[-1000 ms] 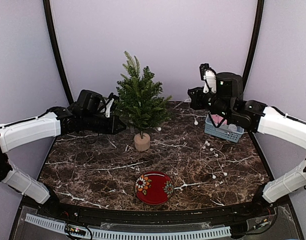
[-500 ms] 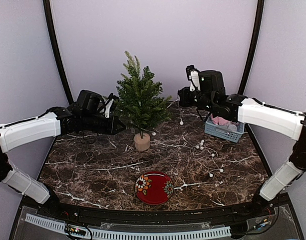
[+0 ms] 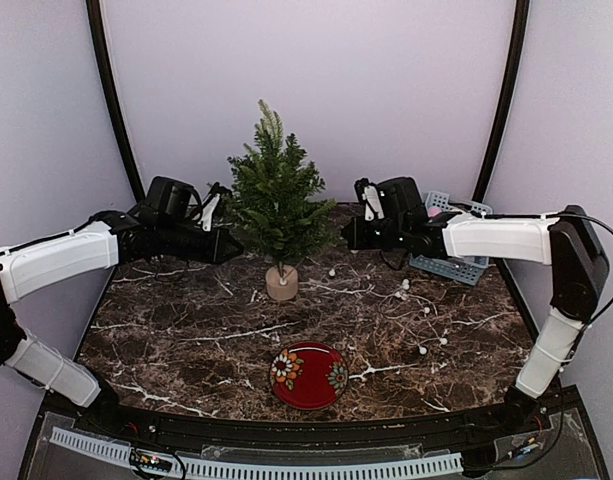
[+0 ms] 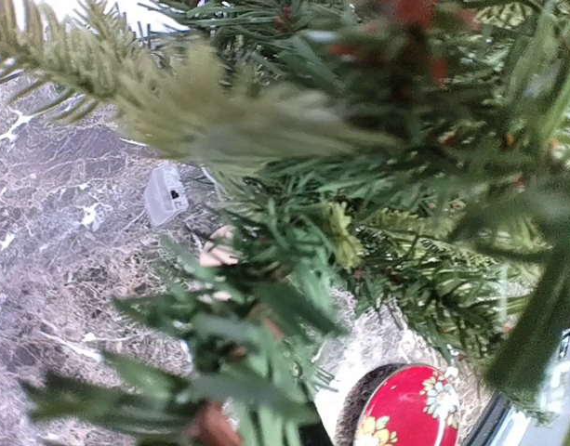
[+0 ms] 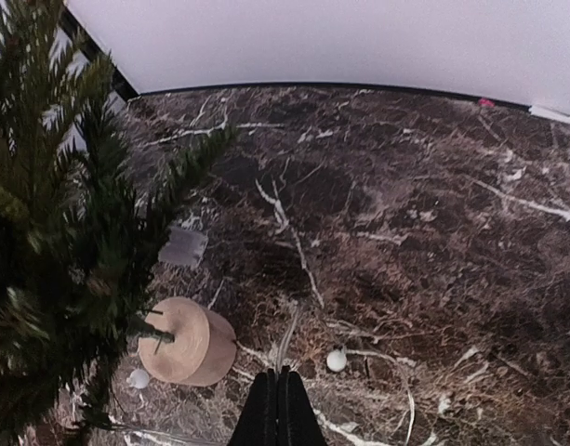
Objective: Decorate the small christmas tree
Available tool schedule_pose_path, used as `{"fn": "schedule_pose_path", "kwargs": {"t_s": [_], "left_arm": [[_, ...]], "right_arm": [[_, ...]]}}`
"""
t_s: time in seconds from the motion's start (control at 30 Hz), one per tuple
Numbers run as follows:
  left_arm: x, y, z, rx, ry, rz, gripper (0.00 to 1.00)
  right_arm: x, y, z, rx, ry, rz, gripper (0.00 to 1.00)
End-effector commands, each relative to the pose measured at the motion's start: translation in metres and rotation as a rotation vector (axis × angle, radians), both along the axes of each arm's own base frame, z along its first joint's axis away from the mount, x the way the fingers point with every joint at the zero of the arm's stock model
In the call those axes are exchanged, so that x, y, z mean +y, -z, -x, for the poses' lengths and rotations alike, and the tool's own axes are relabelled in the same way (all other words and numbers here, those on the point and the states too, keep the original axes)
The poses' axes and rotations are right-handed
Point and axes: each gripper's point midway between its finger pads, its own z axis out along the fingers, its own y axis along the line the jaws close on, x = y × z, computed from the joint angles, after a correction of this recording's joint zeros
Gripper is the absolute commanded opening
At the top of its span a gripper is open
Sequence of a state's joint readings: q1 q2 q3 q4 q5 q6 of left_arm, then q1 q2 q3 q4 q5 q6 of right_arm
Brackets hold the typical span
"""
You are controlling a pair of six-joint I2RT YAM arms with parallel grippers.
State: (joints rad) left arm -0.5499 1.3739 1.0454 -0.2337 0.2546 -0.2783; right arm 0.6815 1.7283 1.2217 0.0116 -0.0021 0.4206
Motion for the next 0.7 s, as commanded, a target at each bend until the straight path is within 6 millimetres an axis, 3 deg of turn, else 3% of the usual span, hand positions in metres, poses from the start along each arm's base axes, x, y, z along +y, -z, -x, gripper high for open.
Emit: {"fn": "schedule_pose_path", "kwargs": {"t_s": [0.0, 0.37, 0.5, 0.53, 0.6, 0.63, 0.67], "left_arm": [[0.005, -0.007, -0.014, -0.065, 0.044, -0.022, 0.00], [0.021, -0.008, -0.048, -0.129, 0.075, -0.054, 0.00], [0.031, -0.006, -0.053, -0.128, 0.059, -0.082, 0.08], [0.032, -0.006, -0.052, -0.127, 0.057, -0.085, 0.11], [0.034, -0.007, -0.051, -0.129, 0.048, -0.085, 0.25], [0.036, -0.010, -0.051, -0.137, 0.039, -0.087, 0.36], [0.037, -0.010, -0.049, -0.136, 0.035, -0.087, 0.41]], "right_arm": [[0.023, 0.011, 0.020, 0.062, -0.093, -0.127, 0.00], [0.060, 0.038, 0.074, 0.168, -0.221, -0.210, 0.00], [0.051, 0.034, 0.075, 0.166, -0.182, -0.208, 0.00], [0.046, 0.031, 0.075, 0.157, -0.167, -0.193, 0.10], [0.033, 0.023, 0.074, 0.127, -0.124, -0.165, 0.37], [0.025, 0.018, 0.074, 0.111, -0.097, -0.150, 0.48], [0.016, 0.013, 0.074, 0.097, -0.067, -0.132, 0.56]]}}
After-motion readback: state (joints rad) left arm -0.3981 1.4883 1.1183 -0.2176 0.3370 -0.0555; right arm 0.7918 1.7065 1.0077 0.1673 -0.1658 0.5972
